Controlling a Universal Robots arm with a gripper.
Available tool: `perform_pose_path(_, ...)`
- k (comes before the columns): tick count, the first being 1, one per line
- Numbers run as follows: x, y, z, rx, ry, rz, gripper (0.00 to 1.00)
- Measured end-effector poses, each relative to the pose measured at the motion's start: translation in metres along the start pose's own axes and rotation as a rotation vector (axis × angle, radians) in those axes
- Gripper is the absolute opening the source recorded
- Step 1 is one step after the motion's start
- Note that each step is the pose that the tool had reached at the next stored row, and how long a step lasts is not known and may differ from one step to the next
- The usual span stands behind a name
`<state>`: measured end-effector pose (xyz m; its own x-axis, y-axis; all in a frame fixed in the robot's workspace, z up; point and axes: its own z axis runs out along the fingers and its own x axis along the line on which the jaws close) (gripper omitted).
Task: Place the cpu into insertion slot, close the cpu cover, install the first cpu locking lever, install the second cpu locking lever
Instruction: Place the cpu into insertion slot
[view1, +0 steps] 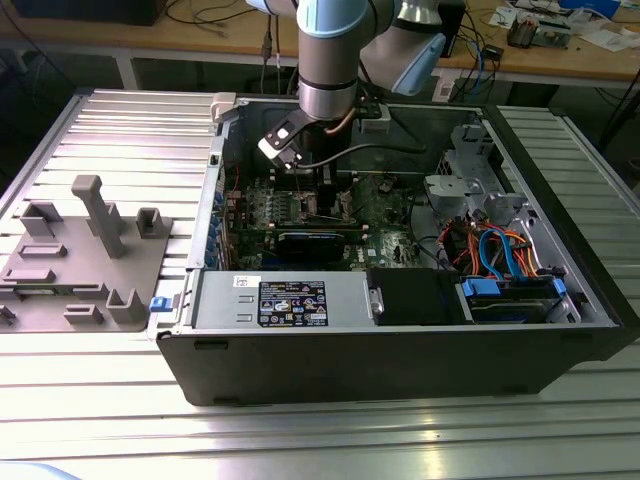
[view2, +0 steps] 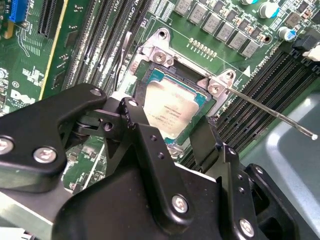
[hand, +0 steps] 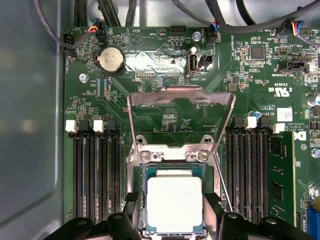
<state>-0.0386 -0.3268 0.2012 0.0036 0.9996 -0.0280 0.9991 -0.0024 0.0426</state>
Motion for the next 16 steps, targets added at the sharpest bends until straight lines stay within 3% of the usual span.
perform_pose_path(10, -0.0029, 0.0000, -0.0011, 0.0001, -0.0089, 0.000, 0.62)
perform_pose_path(13, -0.0029, 0.0002, -0.0058, 0.0006, -0.0088, 0.000, 0.62)
perform_pose_path(16, -0.0032, 0.0007, -0.0161, 0.0034, -0.0086, -0.001, 0.62)
